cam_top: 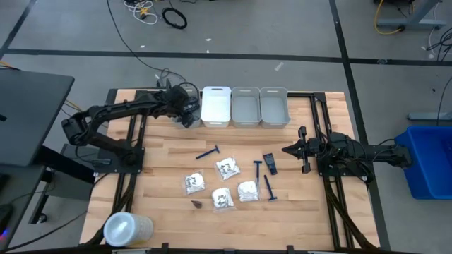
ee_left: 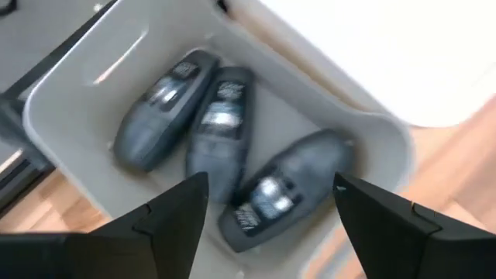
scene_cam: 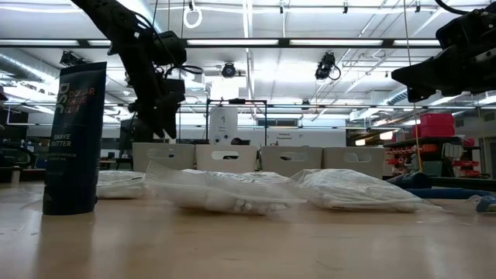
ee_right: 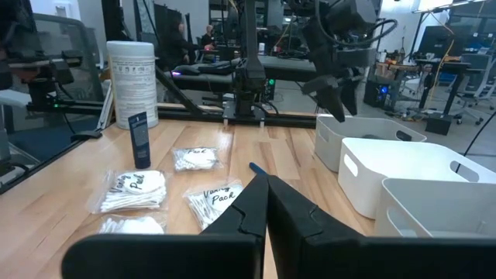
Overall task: Pick & Place Travel size toiletries
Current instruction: Put the white cotton pack into the white bin
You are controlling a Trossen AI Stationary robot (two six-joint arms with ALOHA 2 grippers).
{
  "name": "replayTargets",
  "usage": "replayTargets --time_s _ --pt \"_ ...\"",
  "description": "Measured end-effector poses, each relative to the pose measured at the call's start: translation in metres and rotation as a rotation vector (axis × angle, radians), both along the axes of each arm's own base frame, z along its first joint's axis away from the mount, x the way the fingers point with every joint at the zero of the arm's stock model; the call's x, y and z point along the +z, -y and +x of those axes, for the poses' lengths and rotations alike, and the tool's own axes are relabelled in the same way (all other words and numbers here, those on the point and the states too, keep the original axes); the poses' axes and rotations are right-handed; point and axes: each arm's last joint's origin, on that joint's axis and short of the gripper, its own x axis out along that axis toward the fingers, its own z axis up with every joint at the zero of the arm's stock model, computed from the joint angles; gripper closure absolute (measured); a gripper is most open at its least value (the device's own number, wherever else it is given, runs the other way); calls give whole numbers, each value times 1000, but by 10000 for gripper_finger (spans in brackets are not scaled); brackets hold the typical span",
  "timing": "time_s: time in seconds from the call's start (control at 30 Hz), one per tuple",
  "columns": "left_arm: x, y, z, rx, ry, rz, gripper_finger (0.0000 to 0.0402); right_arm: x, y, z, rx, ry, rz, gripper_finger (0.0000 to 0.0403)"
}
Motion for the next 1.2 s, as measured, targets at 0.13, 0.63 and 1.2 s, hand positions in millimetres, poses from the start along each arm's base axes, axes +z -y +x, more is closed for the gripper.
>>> replayTargets --time_s 0.13,0.63,1.2 --pt "21 11 2 -78 34 43 129 0 0 0 0 0 0 389" --pt "52 52 10 -212 168 93 132 0 0 0 0 0 0 389" --pt "59 108 35 -455 306 60 132 0 0 0 0 0 0 389"
